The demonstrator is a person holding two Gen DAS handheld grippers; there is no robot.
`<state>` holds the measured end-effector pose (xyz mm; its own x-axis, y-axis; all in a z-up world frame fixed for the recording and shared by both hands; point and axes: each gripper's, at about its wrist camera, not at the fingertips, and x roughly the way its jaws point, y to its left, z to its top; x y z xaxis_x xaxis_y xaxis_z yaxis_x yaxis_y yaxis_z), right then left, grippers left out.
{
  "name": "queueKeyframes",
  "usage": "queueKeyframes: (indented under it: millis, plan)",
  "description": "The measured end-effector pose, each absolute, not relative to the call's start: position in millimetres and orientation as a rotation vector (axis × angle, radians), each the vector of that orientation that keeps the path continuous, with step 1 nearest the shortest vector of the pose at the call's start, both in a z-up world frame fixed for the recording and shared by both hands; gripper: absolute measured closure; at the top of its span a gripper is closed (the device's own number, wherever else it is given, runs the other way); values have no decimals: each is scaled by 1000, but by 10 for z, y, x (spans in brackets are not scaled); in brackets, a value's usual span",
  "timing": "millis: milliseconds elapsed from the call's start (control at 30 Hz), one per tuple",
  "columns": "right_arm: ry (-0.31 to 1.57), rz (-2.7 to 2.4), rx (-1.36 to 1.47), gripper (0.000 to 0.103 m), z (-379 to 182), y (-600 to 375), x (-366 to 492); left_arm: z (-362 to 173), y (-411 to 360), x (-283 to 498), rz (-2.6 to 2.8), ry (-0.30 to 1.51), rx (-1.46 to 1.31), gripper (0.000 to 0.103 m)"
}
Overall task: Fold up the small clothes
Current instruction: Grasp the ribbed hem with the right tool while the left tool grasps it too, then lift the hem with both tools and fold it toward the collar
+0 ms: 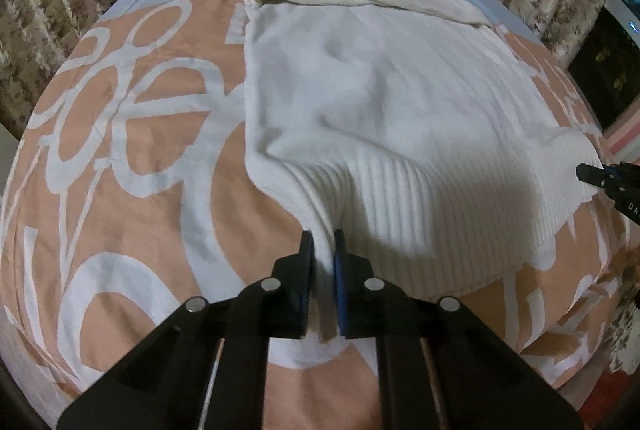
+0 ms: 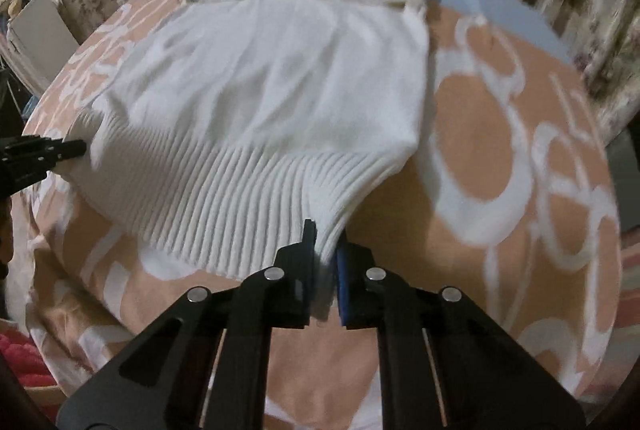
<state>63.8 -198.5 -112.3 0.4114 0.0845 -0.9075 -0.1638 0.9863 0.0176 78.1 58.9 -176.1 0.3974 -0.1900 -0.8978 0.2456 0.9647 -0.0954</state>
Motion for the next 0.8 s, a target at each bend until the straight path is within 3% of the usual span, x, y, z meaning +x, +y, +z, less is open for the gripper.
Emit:
queueKeyframes:
  millis: [467,800]
  plan:
    - [984,131,-32,94,-890,-2063,892,-1310,498,1156,-237,959,78,93]
    - [952,180,189,94,-789,-2297,1476,-1133,458,1840,-252,909,26,93]
